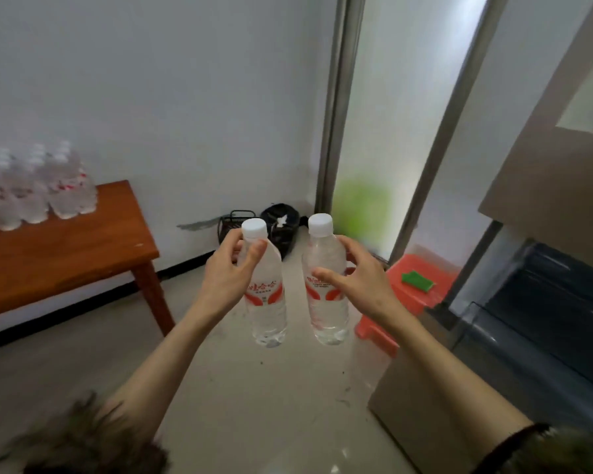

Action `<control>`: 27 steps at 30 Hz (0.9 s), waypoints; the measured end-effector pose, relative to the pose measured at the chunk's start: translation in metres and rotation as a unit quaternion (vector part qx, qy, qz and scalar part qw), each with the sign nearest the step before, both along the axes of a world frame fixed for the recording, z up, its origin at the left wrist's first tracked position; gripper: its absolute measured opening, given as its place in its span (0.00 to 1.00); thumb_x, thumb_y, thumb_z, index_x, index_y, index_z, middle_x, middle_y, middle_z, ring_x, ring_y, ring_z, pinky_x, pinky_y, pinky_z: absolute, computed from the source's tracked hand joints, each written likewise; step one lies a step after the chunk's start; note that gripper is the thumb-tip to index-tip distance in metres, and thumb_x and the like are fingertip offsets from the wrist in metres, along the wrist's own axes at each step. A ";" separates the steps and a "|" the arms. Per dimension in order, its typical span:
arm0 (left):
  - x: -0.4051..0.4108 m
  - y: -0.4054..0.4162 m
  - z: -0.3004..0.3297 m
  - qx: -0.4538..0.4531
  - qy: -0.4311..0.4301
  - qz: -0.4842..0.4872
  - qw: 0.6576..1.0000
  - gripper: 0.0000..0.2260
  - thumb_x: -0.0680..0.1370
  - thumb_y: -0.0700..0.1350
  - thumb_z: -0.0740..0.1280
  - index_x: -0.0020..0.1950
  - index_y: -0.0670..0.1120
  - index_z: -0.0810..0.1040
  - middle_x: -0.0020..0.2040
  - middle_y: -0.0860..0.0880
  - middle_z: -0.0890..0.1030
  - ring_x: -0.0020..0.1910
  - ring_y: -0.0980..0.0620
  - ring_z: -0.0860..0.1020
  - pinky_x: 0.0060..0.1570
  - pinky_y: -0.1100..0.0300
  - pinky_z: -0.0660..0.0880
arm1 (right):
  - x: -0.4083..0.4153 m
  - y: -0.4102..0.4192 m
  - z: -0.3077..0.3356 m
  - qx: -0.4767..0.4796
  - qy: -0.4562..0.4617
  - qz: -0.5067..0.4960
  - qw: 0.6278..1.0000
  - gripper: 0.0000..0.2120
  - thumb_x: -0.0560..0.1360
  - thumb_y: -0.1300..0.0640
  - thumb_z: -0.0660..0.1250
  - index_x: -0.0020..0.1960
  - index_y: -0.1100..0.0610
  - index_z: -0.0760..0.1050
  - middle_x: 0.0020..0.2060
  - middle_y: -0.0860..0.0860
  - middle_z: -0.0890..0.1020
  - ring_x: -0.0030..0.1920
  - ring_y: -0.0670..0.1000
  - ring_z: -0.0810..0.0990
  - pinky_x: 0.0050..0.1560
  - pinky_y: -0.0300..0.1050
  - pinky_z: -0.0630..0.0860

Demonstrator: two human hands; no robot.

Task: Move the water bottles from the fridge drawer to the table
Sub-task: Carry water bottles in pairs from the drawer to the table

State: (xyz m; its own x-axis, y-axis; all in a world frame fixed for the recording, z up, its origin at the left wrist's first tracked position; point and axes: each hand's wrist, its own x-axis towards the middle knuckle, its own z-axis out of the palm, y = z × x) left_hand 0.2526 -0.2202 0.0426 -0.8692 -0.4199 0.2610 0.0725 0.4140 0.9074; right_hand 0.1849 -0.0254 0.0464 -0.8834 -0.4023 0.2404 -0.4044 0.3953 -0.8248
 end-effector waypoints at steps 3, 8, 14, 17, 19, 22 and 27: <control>0.032 -0.072 -0.003 -0.023 -0.007 0.058 0.998 0.11 0.77 0.56 0.59 0.55 0.52 0.71 0.53 0.52 0.76 0.54 0.52 0.74 0.52 0.55 0.71 | 0.008 -0.084 -0.001 0.021 0.007 0.066 0.998 0.30 0.67 0.50 0.74 0.66 0.52 0.68 0.58 0.47 0.76 0.56 0.46 0.75 0.56 0.43 0.75; 0.081 -0.197 -0.013 -0.045 -0.032 0.115 0.992 0.12 0.76 0.56 0.60 0.56 0.51 0.72 0.54 0.51 0.77 0.52 0.55 0.74 0.49 0.59 0.72 | 0.027 -0.227 -0.014 0.036 -0.001 0.139 0.990 0.30 0.65 0.50 0.75 0.65 0.51 0.69 0.53 0.44 0.75 0.54 0.45 0.76 0.56 0.43 0.75; 0.120 -0.334 -0.028 -0.065 -0.077 0.171 0.980 0.13 0.76 0.56 0.61 0.57 0.53 0.70 0.55 0.52 0.76 0.55 0.53 0.75 0.55 0.51 0.74 | 0.047 -0.380 -0.030 0.062 -0.018 0.210 0.976 0.36 0.64 0.51 0.77 0.69 0.53 0.66 0.59 0.48 0.76 0.57 0.45 0.74 0.59 0.42 0.73; 0.128 -0.392 -0.035 -0.064 -0.096 0.199 0.973 0.13 0.76 0.56 0.61 0.57 0.53 0.71 0.54 0.51 0.77 0.55 0.51 0.75 0.55 0.50 0.74 | 0.046 -0.442 -0.038 0.092 -0.015 0.234 0.968 0.36 0.63 0.50 0.77 0.67 0.53 0.68 0.57 0.48 0.77 0.55 0.47 0.76 0.56 0.44 0.75; 0.128 -0.426 -0.039 -0.056 -0.107 0.221 0.968 0.14 0.76 0.56 0.61 0.58 0.51 0.71 0.55 0.50 0.77 0.55 0.51 0.75 0.56 0.50 0.74 | 0.040 -0.481 -0.041 0.099 -0.018 0.250 0.963 0.34 0.63 0.50 0.77 0.65 0.53 0.68 0.55 0.47 0.77 0.53 0.46 0.76 0.51 0.39 0.75; 0.121 -0.474 -0.045 -0.043 -0.111 0.239 0.964 0.15 0.76 0.57 0.61 0.58 0.51 0.71 0.55 0.51 0.77 0.55 0.52 0.75 0.56 0.50 0.74 | 0.023 -0.539 -0.044 0.115 -0.013 0.268 0.956 0.34 0.63 0.49 0.77 0.65 0.53 0.68 0.56 0.48 0.77 0.55 0.48 0.77 0.56 0.45 0.76; 0.091 -0.558 -0.056 -0.001 -0.127 0.267 0.955 0.15 0.76 0.55 0.62 0.60 0.51 0.70 0.57 0.52 0.76 0.56 0.53 0.74 0.53 0.56 0.73 | -0.017 -0.639 -0.057 0.135 -0.005 0.304 0.943 0.33 0.64 0.48 0.76 0.65 0.53 0.67 0.58 0.49 0.77 0.53 0.46 0.75 0.55 0.43 0.75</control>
